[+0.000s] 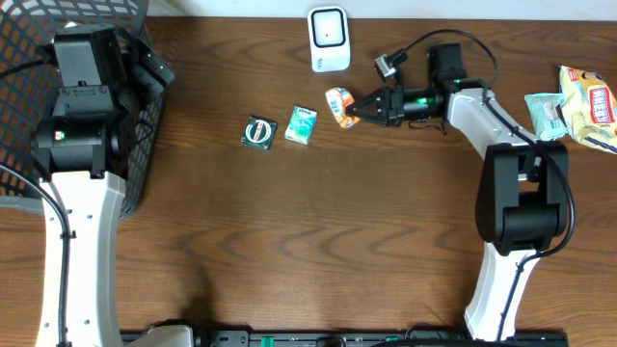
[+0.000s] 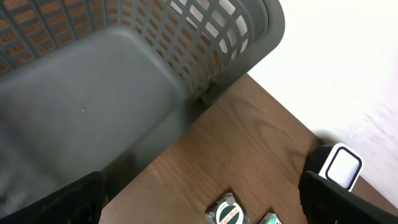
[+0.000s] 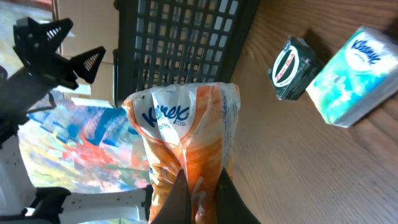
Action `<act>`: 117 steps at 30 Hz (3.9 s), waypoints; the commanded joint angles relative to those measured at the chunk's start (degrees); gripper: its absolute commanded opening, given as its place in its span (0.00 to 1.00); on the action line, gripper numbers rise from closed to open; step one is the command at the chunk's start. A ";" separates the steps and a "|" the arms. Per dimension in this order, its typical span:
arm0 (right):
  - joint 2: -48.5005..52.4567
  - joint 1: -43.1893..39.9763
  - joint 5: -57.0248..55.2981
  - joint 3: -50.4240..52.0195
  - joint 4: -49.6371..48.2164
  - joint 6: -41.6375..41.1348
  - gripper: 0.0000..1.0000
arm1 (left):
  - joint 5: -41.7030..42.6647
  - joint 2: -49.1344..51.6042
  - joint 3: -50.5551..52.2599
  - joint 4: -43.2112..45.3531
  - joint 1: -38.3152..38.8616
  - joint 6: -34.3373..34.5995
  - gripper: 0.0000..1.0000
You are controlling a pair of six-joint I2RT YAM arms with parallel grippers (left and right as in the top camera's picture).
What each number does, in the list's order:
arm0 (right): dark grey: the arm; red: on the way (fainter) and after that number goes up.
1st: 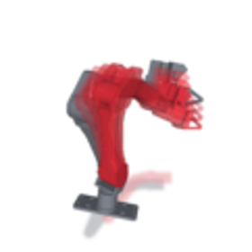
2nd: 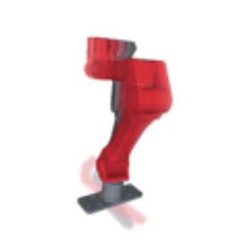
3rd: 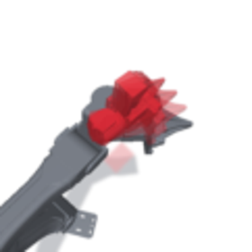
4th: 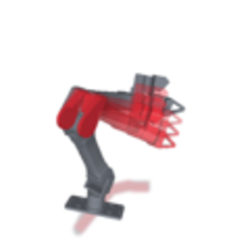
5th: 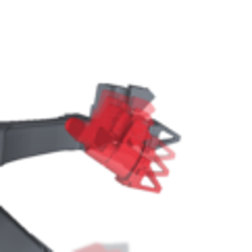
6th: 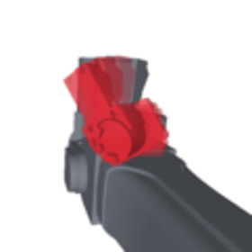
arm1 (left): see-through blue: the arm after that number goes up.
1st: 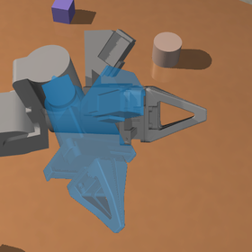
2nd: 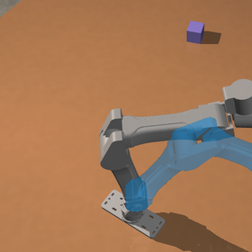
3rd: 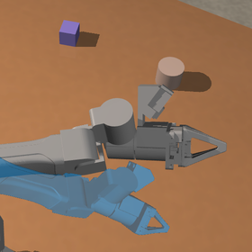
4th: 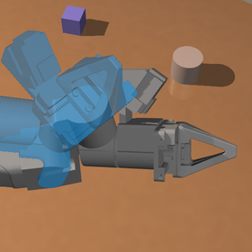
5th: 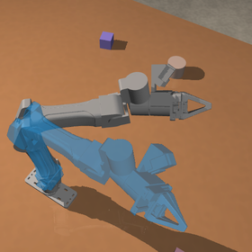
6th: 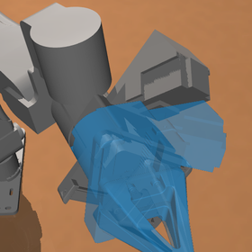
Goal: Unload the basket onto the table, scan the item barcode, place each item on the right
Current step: 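Lift the orange Kleenex box and carry it rightward, then hold the orange Kleenex box up to the white scanner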
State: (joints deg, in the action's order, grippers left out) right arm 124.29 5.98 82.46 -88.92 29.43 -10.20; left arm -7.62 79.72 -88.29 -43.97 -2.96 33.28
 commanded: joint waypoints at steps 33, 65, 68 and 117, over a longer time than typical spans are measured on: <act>0.87 -0.31 0.83 0.15 -0.09 1.25 0.01 | -0.13 -0.31 -0.11 -0.20 -0.24 0.68 0.98; 0.87 0.20 0.17 0.15 -0.07 1.27 0.01 | -0.13 -0.31 -0.11 -0.20 -0.24 0.68 0.98; 0.87 0.24 -0.63 0.15 -0.07 1.25 0.01 | -0.13 -0.31 -0.11 -0.20 -0.24 0.66 0.98; -1.22 20.72 -113.31 -11.06 -13.75 36.04 0.01 | -0.13 -0.31 -0.11 -0.20 -0.24 0.68 0.98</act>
State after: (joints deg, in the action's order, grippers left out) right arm 124.22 27.42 -29.10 -99.35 20.03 17.39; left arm -7.62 79.72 -88.29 -43.97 -2.96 33.28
